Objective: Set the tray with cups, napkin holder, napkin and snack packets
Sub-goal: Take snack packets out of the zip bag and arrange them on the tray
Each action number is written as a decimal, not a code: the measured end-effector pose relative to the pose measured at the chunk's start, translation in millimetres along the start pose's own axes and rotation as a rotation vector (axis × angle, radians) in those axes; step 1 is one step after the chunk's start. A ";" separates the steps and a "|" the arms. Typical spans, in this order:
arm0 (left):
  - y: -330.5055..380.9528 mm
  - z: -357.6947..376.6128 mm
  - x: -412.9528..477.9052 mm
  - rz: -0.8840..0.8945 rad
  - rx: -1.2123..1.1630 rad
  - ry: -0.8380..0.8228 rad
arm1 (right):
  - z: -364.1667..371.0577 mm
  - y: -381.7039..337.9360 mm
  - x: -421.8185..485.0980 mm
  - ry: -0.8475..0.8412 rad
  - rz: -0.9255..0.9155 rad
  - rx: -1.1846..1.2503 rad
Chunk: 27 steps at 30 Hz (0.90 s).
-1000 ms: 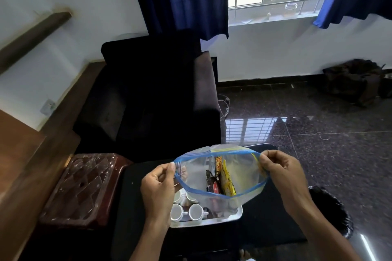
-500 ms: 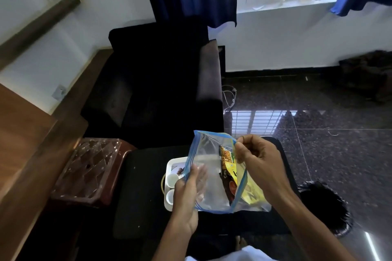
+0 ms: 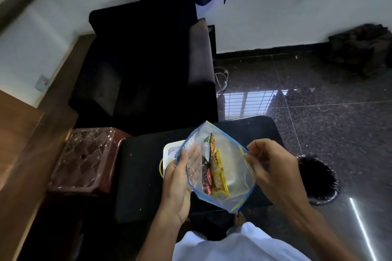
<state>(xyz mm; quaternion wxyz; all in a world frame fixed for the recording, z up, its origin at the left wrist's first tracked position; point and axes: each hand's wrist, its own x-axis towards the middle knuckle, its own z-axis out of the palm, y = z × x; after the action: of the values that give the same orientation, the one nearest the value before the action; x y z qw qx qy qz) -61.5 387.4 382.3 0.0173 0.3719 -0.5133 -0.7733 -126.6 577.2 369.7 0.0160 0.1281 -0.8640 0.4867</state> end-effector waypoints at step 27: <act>56.9 -116.1 10.4 0.137 0.175 -0.137 | 162.6 -83.4 22.8 -0.875 -0.990 -0.981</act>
<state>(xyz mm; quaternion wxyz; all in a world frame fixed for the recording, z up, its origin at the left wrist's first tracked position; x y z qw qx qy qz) -20.4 265.6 399.6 0.0025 0.2824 -0.6030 -0.7461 -113.1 394.0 357.5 -0.0555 0.6508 -0.7501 -0.1034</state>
